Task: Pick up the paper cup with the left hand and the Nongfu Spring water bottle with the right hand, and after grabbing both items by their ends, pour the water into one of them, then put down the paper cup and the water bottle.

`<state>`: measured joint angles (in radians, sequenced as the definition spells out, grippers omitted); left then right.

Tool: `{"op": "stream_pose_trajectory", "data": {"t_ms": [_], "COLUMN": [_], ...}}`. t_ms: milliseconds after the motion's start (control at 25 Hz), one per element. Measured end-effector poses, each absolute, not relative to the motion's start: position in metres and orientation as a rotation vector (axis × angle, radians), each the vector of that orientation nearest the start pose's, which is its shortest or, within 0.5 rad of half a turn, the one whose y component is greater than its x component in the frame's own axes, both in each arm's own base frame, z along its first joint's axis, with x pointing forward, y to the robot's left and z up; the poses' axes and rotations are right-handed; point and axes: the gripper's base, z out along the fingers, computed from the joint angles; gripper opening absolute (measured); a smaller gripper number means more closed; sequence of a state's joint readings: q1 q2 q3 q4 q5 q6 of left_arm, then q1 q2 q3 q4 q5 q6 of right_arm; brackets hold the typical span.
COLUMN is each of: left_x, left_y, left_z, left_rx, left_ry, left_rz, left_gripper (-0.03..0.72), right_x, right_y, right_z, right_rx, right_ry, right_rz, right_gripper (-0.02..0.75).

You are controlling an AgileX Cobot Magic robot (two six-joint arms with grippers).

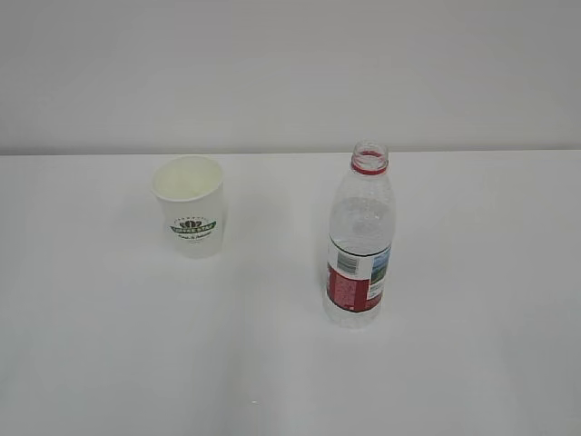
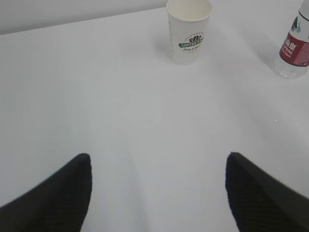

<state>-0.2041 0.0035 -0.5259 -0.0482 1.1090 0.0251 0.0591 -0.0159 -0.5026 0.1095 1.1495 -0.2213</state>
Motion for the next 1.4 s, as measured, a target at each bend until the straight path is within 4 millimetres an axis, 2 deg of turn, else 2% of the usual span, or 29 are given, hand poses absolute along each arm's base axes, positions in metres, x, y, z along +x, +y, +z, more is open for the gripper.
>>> {"op": "stream_pose_trajectory", "data": {"t_ms": [1400], "left_x": [-0.01], "left_y": [-0.0018], "left_z": [0.2806], "left_rx": [0.239], "left_ry": [2.06], "left_rz": [-0.167], "left_gripper": [0.579], "right_x": [-0.0124], "right_y": [0.0087], "right_z": [0.2713], "right_rx": [-0.307], "right_ry": [2.087], "right_rz": [0.041], "right_gripper": [0.587]}}
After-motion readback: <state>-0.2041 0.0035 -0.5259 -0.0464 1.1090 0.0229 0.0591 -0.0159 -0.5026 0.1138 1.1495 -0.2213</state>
